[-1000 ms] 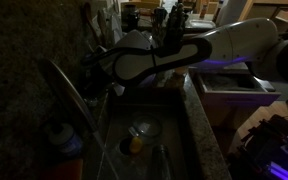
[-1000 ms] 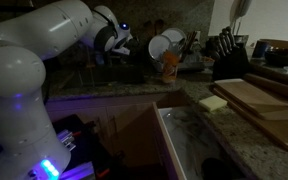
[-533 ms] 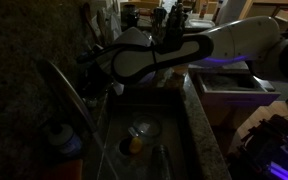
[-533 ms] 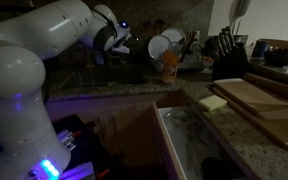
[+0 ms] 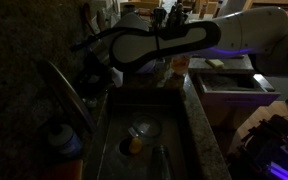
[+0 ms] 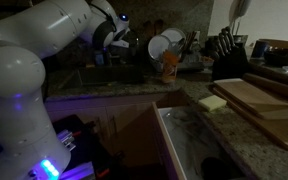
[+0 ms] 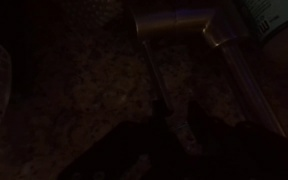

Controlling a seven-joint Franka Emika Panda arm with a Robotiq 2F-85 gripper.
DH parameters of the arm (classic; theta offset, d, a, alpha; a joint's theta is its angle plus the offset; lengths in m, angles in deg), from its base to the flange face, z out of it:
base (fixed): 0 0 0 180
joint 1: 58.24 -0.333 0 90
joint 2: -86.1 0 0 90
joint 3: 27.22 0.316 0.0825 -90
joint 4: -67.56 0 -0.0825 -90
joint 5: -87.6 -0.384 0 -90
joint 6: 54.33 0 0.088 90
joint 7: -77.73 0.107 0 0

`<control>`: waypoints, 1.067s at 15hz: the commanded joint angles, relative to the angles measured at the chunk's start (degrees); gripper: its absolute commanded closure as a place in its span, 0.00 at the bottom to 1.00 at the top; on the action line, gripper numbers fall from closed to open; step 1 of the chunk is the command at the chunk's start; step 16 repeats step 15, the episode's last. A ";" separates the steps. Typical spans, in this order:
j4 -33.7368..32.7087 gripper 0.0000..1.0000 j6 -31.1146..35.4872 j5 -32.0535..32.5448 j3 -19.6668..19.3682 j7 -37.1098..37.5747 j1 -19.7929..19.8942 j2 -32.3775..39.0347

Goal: Close the tap

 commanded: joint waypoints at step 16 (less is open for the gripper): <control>1.18 0.00 2.28 7.49 -17.00 17.40 -4.26 -6.66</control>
